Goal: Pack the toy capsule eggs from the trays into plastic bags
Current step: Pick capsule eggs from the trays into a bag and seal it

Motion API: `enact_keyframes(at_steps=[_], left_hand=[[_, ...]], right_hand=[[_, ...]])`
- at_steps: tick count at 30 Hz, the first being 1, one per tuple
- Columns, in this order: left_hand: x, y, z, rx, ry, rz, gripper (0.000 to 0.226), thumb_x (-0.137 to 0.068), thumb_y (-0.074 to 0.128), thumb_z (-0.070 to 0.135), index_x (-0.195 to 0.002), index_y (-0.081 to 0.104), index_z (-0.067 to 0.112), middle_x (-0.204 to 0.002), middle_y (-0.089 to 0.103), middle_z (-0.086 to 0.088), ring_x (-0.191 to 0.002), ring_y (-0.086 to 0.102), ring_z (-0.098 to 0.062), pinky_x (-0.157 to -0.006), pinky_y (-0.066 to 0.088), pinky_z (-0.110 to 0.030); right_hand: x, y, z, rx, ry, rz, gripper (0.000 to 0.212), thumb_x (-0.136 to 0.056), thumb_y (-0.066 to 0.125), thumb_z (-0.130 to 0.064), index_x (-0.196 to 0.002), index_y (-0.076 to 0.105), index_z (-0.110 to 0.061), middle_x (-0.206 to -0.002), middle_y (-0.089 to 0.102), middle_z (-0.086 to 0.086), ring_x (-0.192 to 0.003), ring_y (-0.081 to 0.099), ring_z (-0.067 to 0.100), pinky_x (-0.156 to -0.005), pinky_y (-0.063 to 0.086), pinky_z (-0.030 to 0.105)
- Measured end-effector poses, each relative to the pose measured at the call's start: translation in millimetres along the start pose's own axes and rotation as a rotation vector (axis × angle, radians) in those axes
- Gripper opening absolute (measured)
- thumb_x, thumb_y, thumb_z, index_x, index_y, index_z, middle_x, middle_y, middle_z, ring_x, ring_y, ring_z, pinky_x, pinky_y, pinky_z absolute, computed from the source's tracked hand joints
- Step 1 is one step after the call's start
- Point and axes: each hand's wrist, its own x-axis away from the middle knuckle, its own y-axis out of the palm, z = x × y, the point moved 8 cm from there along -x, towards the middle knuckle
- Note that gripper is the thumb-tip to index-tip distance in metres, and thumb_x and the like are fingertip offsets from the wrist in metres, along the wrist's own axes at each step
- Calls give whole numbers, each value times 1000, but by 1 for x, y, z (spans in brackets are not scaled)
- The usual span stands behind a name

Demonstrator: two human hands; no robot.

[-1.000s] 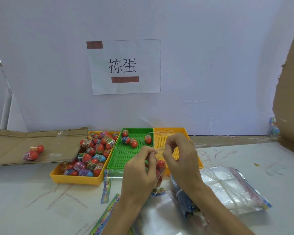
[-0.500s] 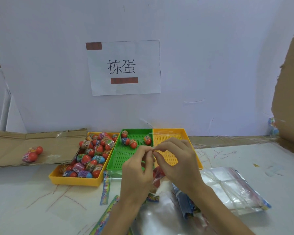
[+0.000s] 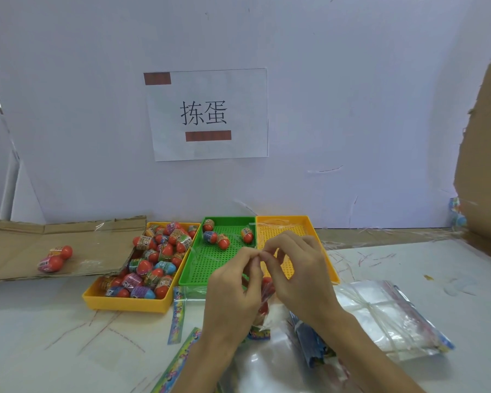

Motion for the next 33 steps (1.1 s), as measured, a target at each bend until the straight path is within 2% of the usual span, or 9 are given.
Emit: enact_keyframes(at_steps=[5, 9, 11, 13, 19, 23, 25, 28, 33], left_hand=[[0, 2, 1, 2, -10, -3, 15, -101, 49, 32, -96, 63, 33, -74, 63, 13, -68, 64, -11, -56, 52, -37], [2, -1, 0, -19, -11, 28, 15, -100, 48, 34, -92, 61, 33, -74, 64, 14, -67, 64, -10, -55, 53, -38], [2, -3, -1, -12, -24, 46, 15, -100, 48, 36, -93, 61, 36, -75, 64, 14, -63, 63, -11, -54, 52, -38], [1, -3, -2, -20, -30, 52, 16, -101, 48, 38, -96, 62, 36, -75, 65, 13, -61, 63, -12, -53, 52, -39], [2, -3, 0, -26, -28, 33, 14, -103, 49, 35, -102, 62, 39, -75, 65, 13, -65, 64, -11, -55, 50, -33], [1, -5, 0, -23, -23, 46, 26, -100, 54, 16, -108, 62, 40, -88, 68, 20, -72, 67, -3, -58, 52, -23], [2, -5, -1, -29, -22, 46, 26, -100, 53, 15, -107, 63, 38, -86, 68, 17, -72, 66, -4, -59, 53, -26], [1, -4, 2, -48, 4, 54, 25, -100, 53, 15, -107, 61, 38, -82, 65, 13, -69, 64, -6, -58, 51, -29], [2, -2, 2, -34, -3, 35, 24, -101, 54, 17, -106, 62, 38, -77, 64, 14, -68, 64, -6, -57, 51, -30]], right_hand=[[-1, -1, 4, 15, 32, -4, 6, -91, 60, -16, -85, 59, -18, -82, 54, -17, -68, 51, 5, -81, 40, 27], [-5, -17, 31, 7, 190, 72, 11, -90, 63, -13, -87, 56, -21, -80, 56, -15, -68, 54, 7, -81, 43, 35], [-7, -26, 43, -43, 238, 92, 12, -90, 63, -16, -86, 56, -23, -79, 57, -15, -68, 56, 9, -75, 47, 42], [-9, -29, 43, -80, 201, 91, 12, -90, 65, -17, -83, 57, -23, -78, 58, -15, -66, 55, 10, -68, 49, 45], [-5, -12, 6, -148, 10, 17, 8, -87, 70, -22, -82, 64, -18, -71, 56, -11, -61, 49, 7, -61, 44, 32], [2, 9, 3, -224, 77, -109, 12, -89, 71, -25, -99, 67, -20, -86, 61, -14, -67, 57, 5, -66, 50, 25], [4, 12, 8, -236, 115, -126, 13, -92, 71, -21, -104, 67, -20, -91, 63, -13, -72, 60, 5, -66, 52, 21], [4, 12, 11, -227, 124, -113, 8, -94, 67, -16, -101, 68, -19, -93, 65, -13, -76, 59, 1, -68, 48, 13], [3, 8, 10, -193, 108, -79, 7, -94, 67, -13, -95, 68, -19, -89, 65, -13, -79, 58, -1, -70, 46, 10]])
